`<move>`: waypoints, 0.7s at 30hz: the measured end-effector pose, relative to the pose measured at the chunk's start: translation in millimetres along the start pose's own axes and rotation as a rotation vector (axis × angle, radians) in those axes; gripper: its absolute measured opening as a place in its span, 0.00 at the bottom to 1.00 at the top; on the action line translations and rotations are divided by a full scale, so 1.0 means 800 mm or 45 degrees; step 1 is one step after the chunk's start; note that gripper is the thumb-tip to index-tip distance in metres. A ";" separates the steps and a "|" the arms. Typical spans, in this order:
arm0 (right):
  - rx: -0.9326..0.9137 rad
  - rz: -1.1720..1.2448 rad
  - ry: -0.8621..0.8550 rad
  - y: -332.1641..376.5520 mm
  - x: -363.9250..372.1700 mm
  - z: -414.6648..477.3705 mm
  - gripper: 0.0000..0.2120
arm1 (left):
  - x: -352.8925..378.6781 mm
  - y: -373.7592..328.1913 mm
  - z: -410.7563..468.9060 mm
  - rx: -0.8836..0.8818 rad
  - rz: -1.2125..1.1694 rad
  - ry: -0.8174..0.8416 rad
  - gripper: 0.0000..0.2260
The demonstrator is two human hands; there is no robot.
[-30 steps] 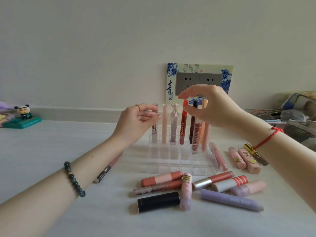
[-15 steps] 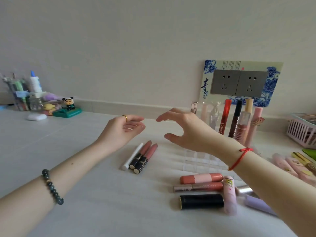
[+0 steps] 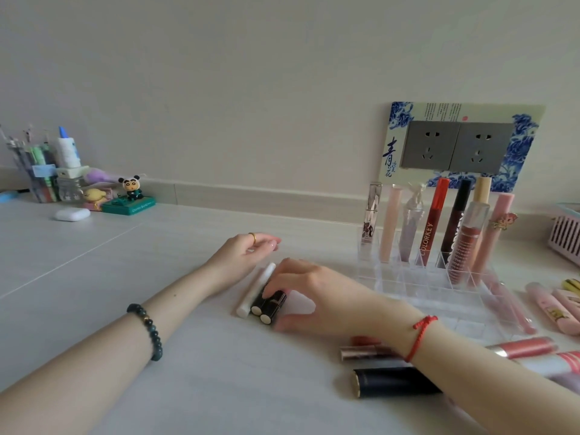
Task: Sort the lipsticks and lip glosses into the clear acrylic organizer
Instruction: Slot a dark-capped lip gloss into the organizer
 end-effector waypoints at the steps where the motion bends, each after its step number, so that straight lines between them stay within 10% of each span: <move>1: -0.004 0.016 0.000 0.001 0.002 0.000 0.17 | 0.004 0.000 0.003 0.004 -0.029 0.032 0.10; 21: 0.004 -0.293 -0.132 -0.004 -0.017 -0.017 0.09 | 0.021 -0.018 0.007 0.086 -0.162 0.174 0.24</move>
Point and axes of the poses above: each hand's wrist, its own z-axis towards the middle knuckle, its own x-axis out of the palm, y = z × x, the point moved 4 cm from there along z, towards the middle knuckle, and after that the axes turned 15 degrees about z, right-handed, at the moved point
